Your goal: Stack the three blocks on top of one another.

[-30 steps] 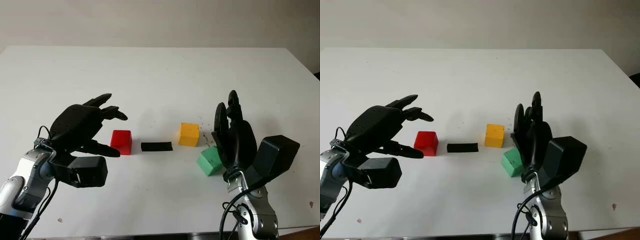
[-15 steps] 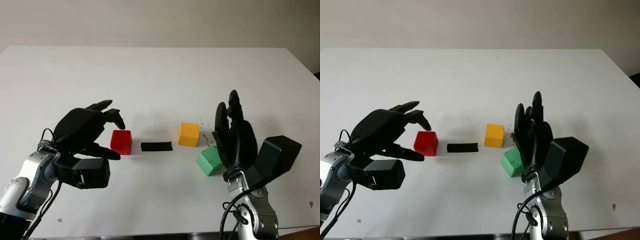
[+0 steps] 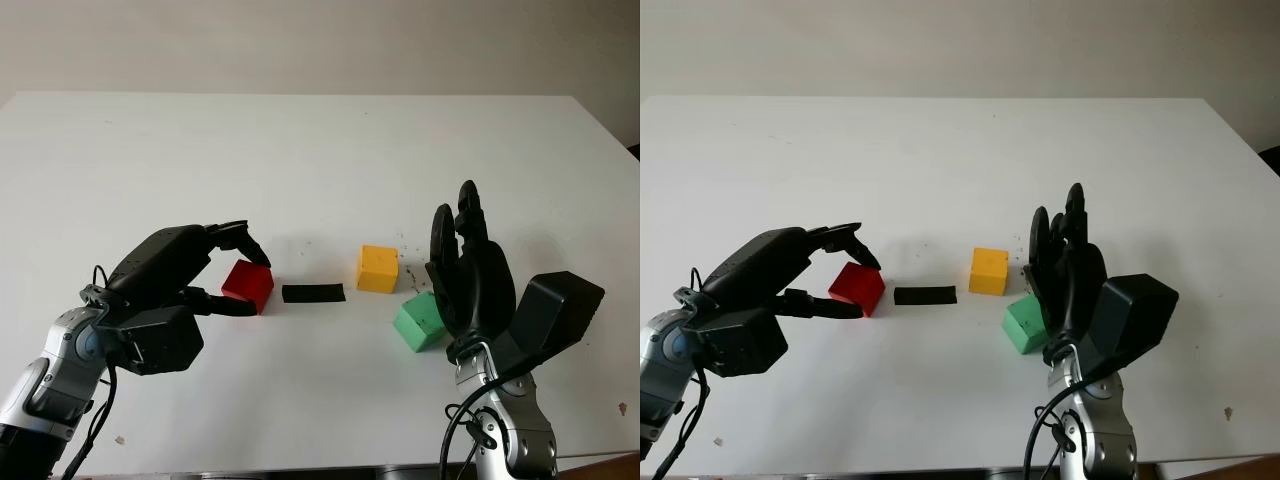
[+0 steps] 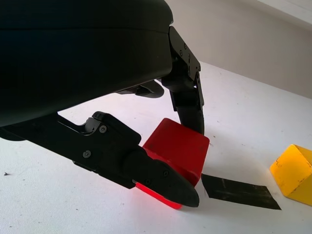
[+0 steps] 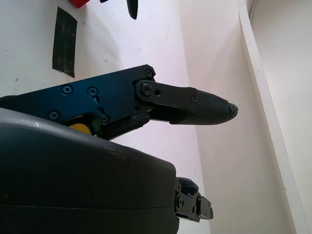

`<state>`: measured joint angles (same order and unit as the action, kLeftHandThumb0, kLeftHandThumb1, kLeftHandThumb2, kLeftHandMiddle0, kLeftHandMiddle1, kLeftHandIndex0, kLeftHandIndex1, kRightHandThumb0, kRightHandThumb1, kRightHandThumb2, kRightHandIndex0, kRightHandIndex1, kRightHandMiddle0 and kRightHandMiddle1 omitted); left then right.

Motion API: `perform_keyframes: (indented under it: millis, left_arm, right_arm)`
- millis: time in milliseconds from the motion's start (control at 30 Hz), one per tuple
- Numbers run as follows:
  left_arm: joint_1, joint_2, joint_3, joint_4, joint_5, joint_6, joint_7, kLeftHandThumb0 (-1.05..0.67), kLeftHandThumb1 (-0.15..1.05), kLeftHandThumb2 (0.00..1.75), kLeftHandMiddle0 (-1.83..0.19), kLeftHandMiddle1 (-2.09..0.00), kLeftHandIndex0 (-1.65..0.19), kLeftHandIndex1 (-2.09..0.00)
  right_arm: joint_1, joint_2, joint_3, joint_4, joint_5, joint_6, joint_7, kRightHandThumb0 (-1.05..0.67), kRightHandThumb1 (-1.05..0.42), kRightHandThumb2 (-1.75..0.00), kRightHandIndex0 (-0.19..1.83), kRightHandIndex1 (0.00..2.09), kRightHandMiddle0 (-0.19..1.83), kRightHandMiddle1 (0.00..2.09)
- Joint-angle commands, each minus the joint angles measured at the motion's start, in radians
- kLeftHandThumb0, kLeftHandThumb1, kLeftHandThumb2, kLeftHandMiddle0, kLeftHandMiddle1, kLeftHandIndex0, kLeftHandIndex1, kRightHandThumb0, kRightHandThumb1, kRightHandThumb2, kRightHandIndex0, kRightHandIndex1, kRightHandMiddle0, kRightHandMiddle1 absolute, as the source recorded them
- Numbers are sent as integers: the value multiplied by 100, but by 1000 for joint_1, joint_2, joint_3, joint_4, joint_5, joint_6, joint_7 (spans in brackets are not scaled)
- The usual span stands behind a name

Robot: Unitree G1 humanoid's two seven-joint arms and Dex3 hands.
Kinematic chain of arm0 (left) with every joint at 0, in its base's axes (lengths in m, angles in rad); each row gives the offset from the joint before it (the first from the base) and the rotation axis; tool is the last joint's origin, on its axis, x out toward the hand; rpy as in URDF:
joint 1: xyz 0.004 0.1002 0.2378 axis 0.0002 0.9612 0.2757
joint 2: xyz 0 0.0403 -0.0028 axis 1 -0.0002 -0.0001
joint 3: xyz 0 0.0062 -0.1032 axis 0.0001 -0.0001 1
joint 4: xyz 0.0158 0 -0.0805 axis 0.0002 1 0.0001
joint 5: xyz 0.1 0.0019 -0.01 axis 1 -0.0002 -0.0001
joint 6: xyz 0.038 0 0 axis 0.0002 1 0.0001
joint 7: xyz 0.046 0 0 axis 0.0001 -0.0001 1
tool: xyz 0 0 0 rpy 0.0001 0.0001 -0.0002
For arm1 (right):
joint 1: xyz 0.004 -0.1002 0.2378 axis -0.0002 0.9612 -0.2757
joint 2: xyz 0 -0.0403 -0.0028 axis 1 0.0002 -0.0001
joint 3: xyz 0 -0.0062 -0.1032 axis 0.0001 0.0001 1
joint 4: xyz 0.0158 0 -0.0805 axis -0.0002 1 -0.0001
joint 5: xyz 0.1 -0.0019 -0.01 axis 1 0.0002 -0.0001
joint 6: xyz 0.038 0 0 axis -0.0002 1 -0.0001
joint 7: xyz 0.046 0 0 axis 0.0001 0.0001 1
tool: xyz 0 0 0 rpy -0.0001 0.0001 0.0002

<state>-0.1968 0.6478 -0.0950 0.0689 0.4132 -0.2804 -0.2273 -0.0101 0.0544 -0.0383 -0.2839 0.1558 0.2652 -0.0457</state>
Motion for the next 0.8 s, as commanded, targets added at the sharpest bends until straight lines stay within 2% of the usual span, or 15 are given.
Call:
perform_keyframes:
  millis: [0,233,467,633,700,767]
  left_arm:
    - [-2,16,8,5,26,-11,13,-38,94,5,-37,-7,-48,-108]
    - [-7,34,4,-6,138,-57,82,-40,91,5,-37,-6,-45,-119]
    - [-23,47,25,-64,159,-144,126,-45,92,5,-39,-7,-38,-133]
    - [-53,48,28,-107,151,-173,111,-50,95,6,-41,-7,-31,-143]
    - [-75,48,16,-121,147,-179,88,-48,94,6,-40,-7,-31,-141]
    - [-101,40,2,-123,145,-191,68,-47,92,5,-42,-7,-37,-130]
  right_arm:
    - [0,3,2,-21,-5,0,-3,-67,-105,-52,-18,5,-14,5]
    - [3,2,4,-20,-3,-2,-1,-67,-105,-53,-19,5,-14,5]
    - [4,3,5,-18,-3,-2,-2,-65,-105,-54,-18,5,-14,5]
    - [3,3,8,-19,-4,3,-2,-65,-105,-56,-18,5,-14,5]
    - [4,3,10,-20,-6,3,-3,-64,-105,-56,-18,5,-14,5]
    - [6,7,10,-21,-5,2,-6,-63,-105,-57,-18,6,-14,5]
